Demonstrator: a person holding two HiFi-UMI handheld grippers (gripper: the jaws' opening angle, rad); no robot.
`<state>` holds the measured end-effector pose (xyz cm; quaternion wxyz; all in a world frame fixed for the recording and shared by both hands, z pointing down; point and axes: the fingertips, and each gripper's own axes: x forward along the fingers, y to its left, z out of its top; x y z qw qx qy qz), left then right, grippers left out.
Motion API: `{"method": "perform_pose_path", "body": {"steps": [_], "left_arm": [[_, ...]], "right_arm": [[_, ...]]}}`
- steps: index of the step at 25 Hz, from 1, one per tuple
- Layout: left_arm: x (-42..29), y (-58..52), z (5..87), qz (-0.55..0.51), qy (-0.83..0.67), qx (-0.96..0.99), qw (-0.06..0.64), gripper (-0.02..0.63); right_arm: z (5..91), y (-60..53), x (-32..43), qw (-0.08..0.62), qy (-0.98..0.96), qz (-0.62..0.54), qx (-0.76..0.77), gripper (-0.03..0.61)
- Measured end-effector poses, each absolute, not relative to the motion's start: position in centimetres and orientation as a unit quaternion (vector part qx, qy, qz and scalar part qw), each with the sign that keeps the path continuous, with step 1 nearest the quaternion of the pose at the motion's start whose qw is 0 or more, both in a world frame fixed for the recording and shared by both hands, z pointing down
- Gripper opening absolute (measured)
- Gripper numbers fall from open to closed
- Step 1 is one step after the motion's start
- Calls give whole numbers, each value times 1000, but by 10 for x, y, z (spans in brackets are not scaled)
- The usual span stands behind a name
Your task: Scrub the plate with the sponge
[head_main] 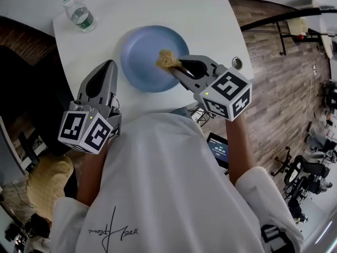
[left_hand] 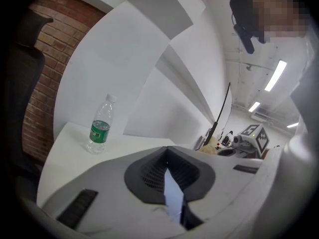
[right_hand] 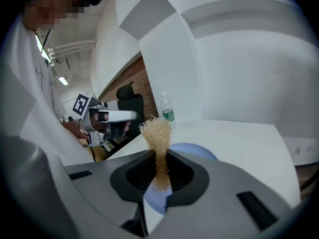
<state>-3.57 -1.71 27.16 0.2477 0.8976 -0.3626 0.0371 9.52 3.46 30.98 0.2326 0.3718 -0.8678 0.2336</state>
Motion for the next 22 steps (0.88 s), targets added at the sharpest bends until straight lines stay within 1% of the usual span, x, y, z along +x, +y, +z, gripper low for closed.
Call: {"method": "perform_pose_path", "body": {"steps": [9,22], "left_arm": [[-35,-12,251,34,-352,906,234,-15],[-37,-8,236,61,-369,908,188,-17]], "right_arm": [[268,41,96,172,-878,218,390,40],[230,56,94,131,-880,190,416,40]]}}
